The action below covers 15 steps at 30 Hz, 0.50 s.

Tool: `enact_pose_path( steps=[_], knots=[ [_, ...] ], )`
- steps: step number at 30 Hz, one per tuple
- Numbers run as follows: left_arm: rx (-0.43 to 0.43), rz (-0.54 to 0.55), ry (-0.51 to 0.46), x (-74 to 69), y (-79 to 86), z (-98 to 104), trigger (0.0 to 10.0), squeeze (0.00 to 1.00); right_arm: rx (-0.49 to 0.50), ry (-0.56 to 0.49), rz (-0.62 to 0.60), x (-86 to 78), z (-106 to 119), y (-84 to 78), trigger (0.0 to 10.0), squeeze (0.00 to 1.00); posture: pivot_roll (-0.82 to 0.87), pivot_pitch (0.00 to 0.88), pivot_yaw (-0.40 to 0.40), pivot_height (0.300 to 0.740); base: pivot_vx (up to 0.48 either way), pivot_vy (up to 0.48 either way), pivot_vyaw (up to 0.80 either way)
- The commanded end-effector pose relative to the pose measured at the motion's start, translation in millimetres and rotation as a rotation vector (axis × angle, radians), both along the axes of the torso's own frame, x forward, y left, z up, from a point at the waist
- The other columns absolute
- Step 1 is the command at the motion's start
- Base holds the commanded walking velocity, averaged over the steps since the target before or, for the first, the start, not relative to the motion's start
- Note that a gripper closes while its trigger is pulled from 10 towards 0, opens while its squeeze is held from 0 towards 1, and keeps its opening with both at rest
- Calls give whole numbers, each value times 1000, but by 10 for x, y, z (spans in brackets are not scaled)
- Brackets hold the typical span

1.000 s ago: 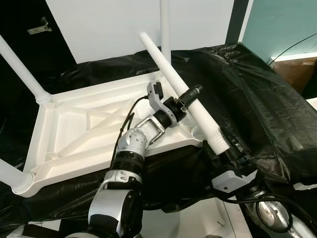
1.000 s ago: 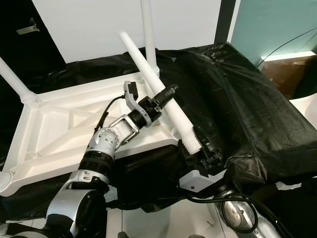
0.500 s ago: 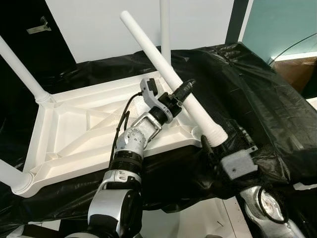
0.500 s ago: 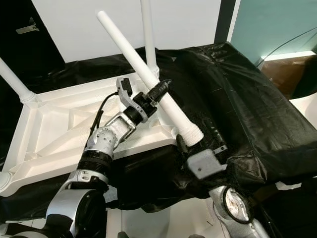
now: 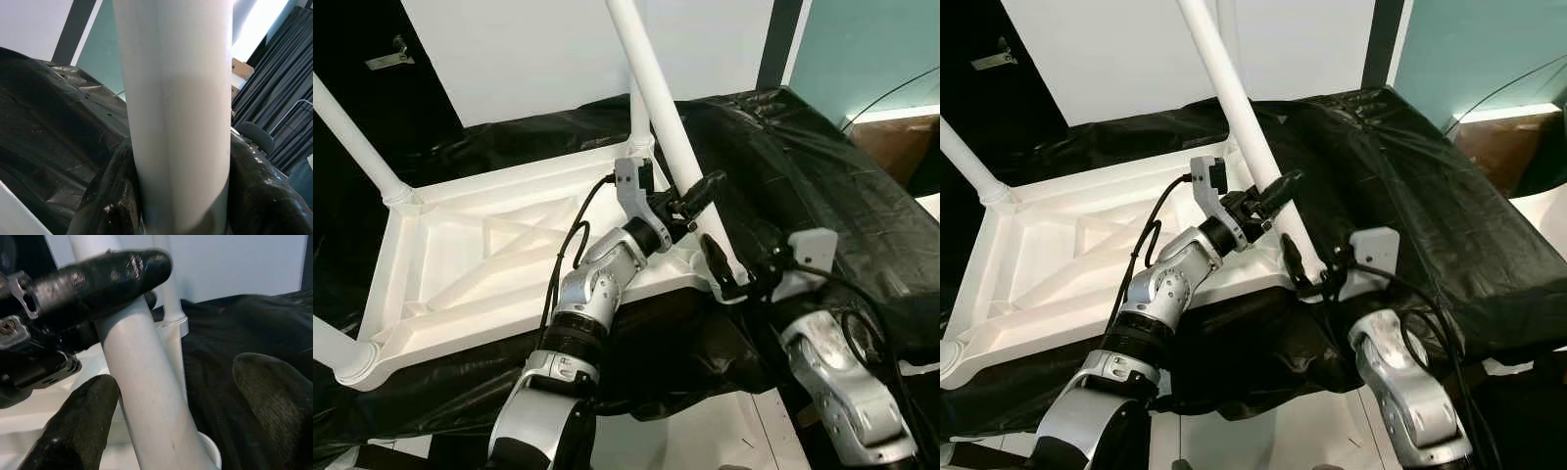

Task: Building children table

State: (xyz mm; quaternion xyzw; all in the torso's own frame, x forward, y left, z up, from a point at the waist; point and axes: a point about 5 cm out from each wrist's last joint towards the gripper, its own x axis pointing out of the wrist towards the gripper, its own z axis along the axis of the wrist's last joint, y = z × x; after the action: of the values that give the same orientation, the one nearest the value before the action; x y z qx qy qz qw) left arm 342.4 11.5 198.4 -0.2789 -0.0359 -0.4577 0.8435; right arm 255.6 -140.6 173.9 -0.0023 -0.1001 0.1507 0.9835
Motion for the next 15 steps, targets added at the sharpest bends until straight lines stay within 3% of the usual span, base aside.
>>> enact_pose_path(
  steps=[1,3,4,5,6,8,9,15],
  knots=[
    [-30,-109,-65,-83,-42,14,0,0,-7,39,-13,124,-13,-31,10000,0,-181,21,69,740,0,0,0],
    [-33,-107,-71,-87,-41,20,0,0,-10,57,2,177,5,-23,10000,0,-181,21,69,740,0,0,0],
    [-35,-106,-77,-97,-43,26,0,0,-4,87,36,221,10,8,5882,0,-175,22,66,740,0,0,0],
    [-35,-106,-77,-97,-43,26,0,0,-4,87,36,221,10,8,5882,0,-175,22,66,740,0,0,0],
    [-35,-104,-83,-107,-46,28,0,0,4,113,64,242,16,28,3843,0,-172,22,65,740,0,0,0],
    [-37,-103,-87,-115,-49,31,0,0,12,134,91,252,16,53,3843,0,-172,22,65,740,0,0,0],
    [-49,-103,-86,-124,-50,48,0,0,20,161,117,267,0,94,0,0,-166,21,62,740,0,0,0],
    [-84,-109,-88,-153,-43,126,0,0,17,242,154,317,-76,163,0,0,-158,19,60,740,0,0,0]
  ],
)
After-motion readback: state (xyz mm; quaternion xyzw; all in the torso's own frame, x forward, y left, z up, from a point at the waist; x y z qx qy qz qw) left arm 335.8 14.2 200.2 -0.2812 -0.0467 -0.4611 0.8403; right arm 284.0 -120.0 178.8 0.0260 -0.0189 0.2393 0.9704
